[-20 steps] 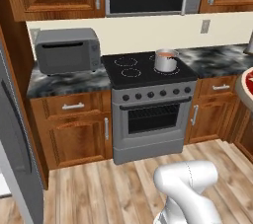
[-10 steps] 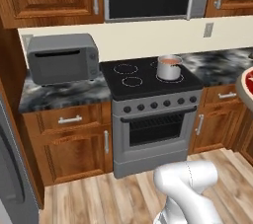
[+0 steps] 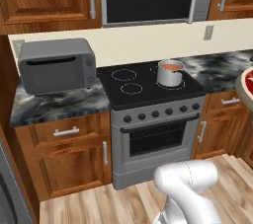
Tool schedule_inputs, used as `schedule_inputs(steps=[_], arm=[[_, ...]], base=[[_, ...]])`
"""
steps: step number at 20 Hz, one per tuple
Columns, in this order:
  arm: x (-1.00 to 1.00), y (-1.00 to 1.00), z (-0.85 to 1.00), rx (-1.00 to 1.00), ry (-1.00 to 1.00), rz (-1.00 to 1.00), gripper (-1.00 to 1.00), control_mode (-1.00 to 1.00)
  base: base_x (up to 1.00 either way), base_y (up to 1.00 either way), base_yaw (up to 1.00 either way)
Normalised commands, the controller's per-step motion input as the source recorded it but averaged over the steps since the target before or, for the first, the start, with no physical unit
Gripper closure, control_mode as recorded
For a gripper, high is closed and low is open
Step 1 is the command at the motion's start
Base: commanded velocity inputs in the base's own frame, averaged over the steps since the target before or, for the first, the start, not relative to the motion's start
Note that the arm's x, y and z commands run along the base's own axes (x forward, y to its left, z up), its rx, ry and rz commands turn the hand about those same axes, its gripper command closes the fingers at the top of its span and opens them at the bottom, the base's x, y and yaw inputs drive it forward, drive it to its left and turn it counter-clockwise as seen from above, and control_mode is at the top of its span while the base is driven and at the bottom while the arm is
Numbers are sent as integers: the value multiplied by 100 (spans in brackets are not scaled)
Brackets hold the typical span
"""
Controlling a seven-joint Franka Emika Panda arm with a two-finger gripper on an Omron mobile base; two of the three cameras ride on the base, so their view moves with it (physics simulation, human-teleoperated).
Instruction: Retrieve the steak from the fridge and place it on the saucepan with marinade on the stove.
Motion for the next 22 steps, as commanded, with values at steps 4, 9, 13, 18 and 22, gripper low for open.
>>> schedule_inputs(steps=[4, 9, 13, 18, 22], arm=[[0, 0, 0, 0, 0, 0, 100, 100], [0, 0, 0, 0, 0, 0, 100, 100], [0, 0, 0, 0, 0, 0, 100, 100], [0, 0, 0, 0, 0, 0, 100, 100], [0, 0, 0, 0, 0, 0, 100, 100]], base=[[44, -23, -8], [46, -24, -8], [44, -26, -7], [46, -30, -6], [52, -28, -6]])
